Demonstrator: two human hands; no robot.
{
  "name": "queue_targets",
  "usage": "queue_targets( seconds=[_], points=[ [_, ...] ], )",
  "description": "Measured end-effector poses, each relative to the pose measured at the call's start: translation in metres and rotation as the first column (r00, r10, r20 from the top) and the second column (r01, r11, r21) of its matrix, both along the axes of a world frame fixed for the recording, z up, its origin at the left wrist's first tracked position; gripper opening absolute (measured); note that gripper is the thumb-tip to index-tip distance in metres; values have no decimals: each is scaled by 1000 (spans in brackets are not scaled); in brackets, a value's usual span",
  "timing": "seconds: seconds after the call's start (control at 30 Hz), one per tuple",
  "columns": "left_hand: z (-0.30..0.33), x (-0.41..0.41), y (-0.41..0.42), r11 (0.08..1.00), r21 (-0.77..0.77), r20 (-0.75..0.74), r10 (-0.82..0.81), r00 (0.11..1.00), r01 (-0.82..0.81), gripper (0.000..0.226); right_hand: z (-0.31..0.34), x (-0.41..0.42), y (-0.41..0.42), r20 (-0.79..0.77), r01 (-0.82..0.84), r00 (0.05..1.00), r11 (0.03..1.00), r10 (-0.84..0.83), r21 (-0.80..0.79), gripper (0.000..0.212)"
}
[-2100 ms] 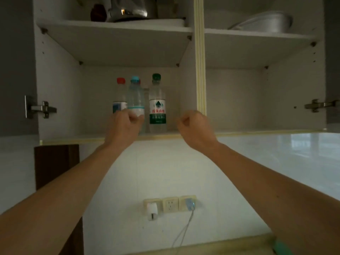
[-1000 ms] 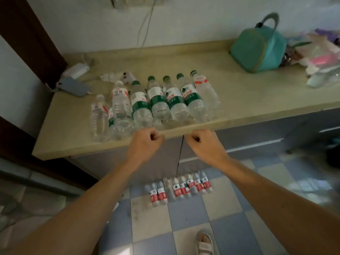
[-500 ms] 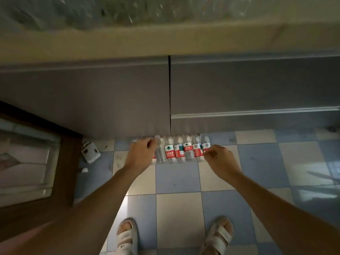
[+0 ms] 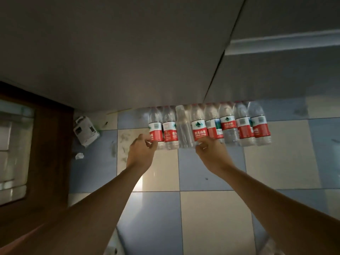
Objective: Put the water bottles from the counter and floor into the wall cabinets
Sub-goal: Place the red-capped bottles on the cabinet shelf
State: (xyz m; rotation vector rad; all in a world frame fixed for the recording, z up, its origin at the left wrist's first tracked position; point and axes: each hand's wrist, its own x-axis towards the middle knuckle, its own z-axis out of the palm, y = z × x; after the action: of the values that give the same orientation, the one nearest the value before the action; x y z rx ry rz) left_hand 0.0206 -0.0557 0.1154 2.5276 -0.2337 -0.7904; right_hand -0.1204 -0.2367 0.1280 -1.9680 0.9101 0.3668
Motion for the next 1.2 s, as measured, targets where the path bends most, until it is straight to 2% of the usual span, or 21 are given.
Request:
queue_targets(
  seconds=[0.07,0.17,0.33,0.5,0.6,0.83,1.07,1.2],
  points=[
    [-38,16,9,1000,19,-12,12,1000,-12,32,-36,22,17,-5,-38,999,999,38,-4,15],
    [-90,27,14,1000,21,-36,10,999,-9,51,-85,45,36,28,-79,996,996,80,-31,18],
    [-153,33,14,994,-94,-91,52,995,-60,77,-142,73,58,105,-111,987,989,121,-95,51],
    [-173,28,18,957,-261,-173,80,982,-124,76,-168,75,78,136,-104,980,956,146,-276,59],
    [-174,24,23,938,-304,-215,101,971,-165,75,-175,68,87,128,-103,980,941,151,-321,63],
    [-165,-6,52,950,-280,-277,59,959,-139,75,-170,42,113,126,-31,990,969,64,-247,72],
    [-152,-55,95,970,-189,-441,59,896,-156,80,-165,-13,152,43,-39,998,991,45,-132,79],
    [-148,-72,113,989,-111,-415,48,909,-103,75,-165,-32,167,-26,-39,999,998,38,-46,78]
  ],
)
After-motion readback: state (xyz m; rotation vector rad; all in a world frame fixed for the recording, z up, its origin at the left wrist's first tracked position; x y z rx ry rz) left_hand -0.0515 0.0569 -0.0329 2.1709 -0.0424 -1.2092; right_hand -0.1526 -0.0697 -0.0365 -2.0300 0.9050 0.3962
